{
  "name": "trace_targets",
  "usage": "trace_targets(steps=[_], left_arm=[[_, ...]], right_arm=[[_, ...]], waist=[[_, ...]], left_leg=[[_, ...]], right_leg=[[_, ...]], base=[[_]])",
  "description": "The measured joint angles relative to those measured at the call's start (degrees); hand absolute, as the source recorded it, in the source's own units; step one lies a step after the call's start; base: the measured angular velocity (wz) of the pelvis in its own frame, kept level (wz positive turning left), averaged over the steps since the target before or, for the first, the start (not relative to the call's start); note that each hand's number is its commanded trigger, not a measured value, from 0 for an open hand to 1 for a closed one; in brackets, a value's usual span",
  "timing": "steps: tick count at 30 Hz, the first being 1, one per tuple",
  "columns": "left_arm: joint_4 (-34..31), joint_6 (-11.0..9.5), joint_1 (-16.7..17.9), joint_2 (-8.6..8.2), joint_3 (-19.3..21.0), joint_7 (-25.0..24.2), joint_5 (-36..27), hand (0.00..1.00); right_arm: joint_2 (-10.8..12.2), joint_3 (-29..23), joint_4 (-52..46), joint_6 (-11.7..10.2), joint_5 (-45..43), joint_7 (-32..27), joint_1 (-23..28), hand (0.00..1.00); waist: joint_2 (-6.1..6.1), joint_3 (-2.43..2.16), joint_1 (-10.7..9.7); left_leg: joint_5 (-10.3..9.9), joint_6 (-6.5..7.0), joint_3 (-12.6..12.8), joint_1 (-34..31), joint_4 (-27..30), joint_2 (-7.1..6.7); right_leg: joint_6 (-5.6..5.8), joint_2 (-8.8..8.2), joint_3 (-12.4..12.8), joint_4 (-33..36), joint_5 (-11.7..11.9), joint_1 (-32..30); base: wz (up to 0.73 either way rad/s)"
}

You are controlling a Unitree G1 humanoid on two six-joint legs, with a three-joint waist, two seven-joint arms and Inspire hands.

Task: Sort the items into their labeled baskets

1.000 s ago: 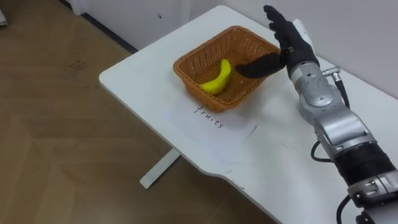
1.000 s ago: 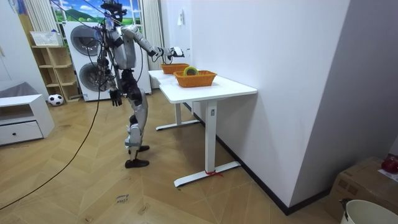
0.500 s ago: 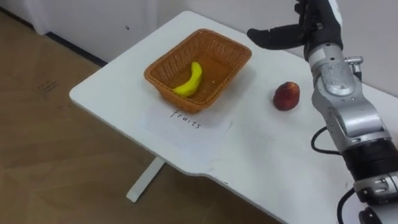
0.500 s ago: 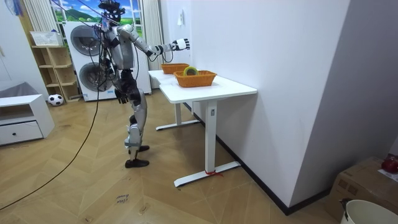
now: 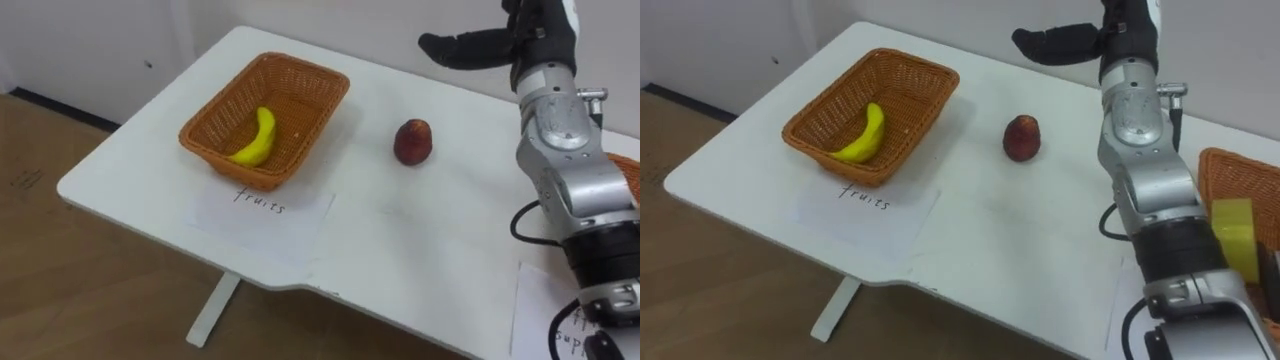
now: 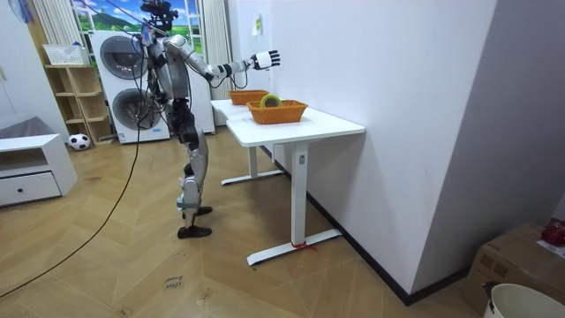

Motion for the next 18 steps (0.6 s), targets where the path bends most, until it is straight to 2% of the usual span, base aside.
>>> trace_targets(steps=[6,10,13,18], left_arm=[[0.1,-0.5,-1.6,-0.03,0.2,1.3,0.0,0.00],[0.9,-0.5,-1.5,-0.09,0.3,1.7,0.0,0.00],[1.5,-0.3,-1.5,-0.18,0.3,2.7,0.1,0.00],[3.6,-0.3,-2.0,-0.66,0.2,3.8,0.0,0.00]], right_arm=[[0.0,0.0,0.0,0.0,0.5,0.3,0.0,0.00],[0.0,0.1,0.6,0.0,0.5,1.8,0.0,0.00],[0.0,0.5,1.0,0.1,0.5,3.4,0.0,0.00],[0.0,0.8,4.7,0.1,0.2,4.6,0.0,0.00]], waist=[[-0.77,-0.14,0.5],[-0.88,-0.03,0.5],[-0.94,0.03,1.1],[-0.92,0.29,1.7]], left_leg=[[0.0,-0.01,1.1,-0.1,-0.8,0.21],[0.0,-0.03,1.5,-0.1,-0.9,0.31],[-0.1,-0.17,1.8,-0.3,-1.4,0.76],[-0.1,-0.22,1.8,-0.6,-1.4,0.81]], right_leg=[[-0.07,0.11,0.8,-0.5,0.0,-0.6],[-0.07,0.19,1.1,-0.5,0.0,-0.8],[-0.29,0.62,2.2,-0.6,0.2,-1.6],[-0.30,0.67,2.2,-0.6,0.2,-1.9]], base=[[-0.07],[-0.04],[-0.10],[-0.01]])
